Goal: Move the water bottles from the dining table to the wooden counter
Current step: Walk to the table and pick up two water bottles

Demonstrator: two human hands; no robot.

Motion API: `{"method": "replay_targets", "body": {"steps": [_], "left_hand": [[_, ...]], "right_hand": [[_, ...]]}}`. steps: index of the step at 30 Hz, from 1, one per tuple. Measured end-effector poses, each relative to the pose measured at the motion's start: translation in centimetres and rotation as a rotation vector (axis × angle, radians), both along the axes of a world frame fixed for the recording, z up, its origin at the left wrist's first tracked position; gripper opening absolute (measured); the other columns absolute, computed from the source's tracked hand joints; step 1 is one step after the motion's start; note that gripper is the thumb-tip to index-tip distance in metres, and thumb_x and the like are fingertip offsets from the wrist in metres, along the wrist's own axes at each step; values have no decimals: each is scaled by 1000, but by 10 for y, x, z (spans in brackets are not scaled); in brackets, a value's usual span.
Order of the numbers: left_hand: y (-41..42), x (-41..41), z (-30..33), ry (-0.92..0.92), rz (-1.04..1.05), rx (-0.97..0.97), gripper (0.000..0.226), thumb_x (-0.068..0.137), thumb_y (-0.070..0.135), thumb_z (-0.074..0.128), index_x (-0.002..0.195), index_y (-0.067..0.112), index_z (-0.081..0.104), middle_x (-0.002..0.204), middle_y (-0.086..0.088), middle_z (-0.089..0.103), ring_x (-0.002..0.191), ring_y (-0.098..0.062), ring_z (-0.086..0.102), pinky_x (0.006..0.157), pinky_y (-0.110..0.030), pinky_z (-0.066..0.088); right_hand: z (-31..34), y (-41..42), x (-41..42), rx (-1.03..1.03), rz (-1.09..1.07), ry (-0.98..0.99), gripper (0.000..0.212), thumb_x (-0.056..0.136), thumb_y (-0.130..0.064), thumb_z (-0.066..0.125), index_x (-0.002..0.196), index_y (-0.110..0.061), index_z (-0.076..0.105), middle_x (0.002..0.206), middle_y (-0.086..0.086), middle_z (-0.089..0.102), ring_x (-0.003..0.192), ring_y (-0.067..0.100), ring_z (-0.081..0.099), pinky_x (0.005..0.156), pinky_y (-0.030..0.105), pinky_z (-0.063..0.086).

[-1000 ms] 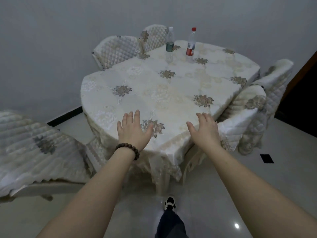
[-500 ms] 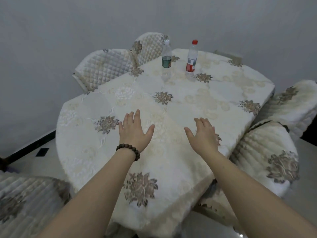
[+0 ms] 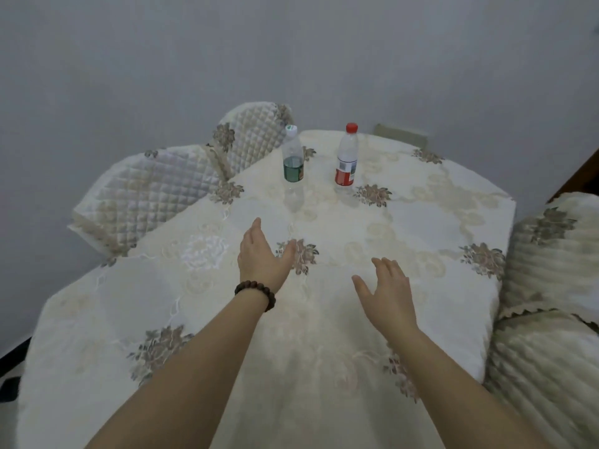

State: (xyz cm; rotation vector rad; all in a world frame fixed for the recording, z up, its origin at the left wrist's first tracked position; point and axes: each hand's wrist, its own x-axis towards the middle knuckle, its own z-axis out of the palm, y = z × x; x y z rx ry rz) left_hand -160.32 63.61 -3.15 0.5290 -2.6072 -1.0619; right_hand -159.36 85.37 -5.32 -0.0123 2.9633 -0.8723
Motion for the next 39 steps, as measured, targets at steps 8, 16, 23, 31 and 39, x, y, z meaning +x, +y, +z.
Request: {"method": "replay_targets", "body": {"steps": [8, 16, 23, 31, 39], "left_hand": [[-47, -182, -30, -29, 33, 211, 105, 76, 56, 69, 152, 16, 8, 157, -6, 17, 144, -24, 20, 114, -46, 26], [-59, -301, -73, 41, 22, 399, 119, 67, 48, 81, 152, 17, 4, 158, -6, 18, 143, -23, 23, 113, -42, 29], [-55, -353, -85, 151, -44, 498, 117, 67, 31, 85, 152, 21, 5, 146, -4, 41, 131, -20, 44, 108, -38, 37], [-55, -327, -88, 254, -24, 433, 63, 70, 25, 82, 123, 21, 47, 104, 10, 57, 93, -11, 59, 74, -18, 46], [-50, -265, -72, 264, -34, 448, 54, 69, 24, 84, 109, 25, 47, 95, 24, 53, 80, 15, 53, 59, -4, 42]], "right_hand": [[-18, -18, -94, 20, -56, 9, 64, 94, -48, 46, 148, -19, 29, 158, 1, 22, 148, 18, 9, 120, 40, 12], [-48, -33, -181, 71, -54, 44, 66, 91, -50, 50, 146, -19, 32, 156, 2, 26, 147, 19, 13, 120, 38, 14], [-72, -42, -217, 28, -29, 53, 66, 90, -50, 52, 146, -20, 32, 157, 1, 24, 148, 16, 9, 120, 39, 12], [-76, -47, -249, -101, -2, 79, 78, 85, -50, 61, 148, -18, 27, 155, 1, 27, 145, 16, 18, 117, 33, 19], [-29, -75, -363, -579, -242, 151, 123, 66, -42, 84, 152, -24, -2, 161, -1, 10, 146, 22, 19, 117, 46, 23]]}}
